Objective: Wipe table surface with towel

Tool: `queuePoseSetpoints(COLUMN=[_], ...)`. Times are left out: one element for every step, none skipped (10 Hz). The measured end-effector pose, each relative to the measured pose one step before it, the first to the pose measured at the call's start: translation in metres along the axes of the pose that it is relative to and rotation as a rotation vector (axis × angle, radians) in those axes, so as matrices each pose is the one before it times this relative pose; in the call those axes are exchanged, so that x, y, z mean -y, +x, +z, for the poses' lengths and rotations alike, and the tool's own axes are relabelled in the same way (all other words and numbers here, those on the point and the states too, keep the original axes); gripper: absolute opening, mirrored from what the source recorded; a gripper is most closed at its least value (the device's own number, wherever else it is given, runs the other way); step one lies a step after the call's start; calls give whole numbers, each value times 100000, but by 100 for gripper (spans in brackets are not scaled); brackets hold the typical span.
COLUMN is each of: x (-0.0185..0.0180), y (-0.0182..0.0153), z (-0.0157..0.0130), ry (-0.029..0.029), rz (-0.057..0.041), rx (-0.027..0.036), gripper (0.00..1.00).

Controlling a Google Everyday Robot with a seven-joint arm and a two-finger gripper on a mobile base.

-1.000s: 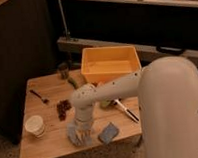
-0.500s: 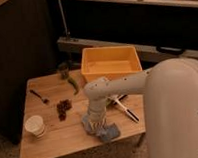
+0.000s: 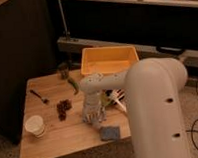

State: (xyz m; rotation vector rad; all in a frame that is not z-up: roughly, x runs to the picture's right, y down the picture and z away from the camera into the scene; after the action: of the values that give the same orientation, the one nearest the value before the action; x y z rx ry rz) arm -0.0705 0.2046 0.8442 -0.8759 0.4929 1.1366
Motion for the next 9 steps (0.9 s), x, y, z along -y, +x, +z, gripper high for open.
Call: queuePoseSetpoints(x=[-1020, -1207, -1043, -1582, -1059, -968, -1954, -1452, -1090], y=[-919, -1252, -1083, -567, -280, -230, 374, 733, 808], z=[218, -8, -326, -867, -686, -262, 248, 210, 186], ry=[-87, -955, -957, -1542, -892, -1015, -1387, -1333, -1043], rz=[-1044, -1074, -2106, -3340, -2720, -2198, -4619, -3438, -2585], rx=[-89, 1401, 2603, 2349, 1454, 877, -413, -622, -1066], gripper=[0, 0, 0, 0, 0, 0, 0, 0, 0])
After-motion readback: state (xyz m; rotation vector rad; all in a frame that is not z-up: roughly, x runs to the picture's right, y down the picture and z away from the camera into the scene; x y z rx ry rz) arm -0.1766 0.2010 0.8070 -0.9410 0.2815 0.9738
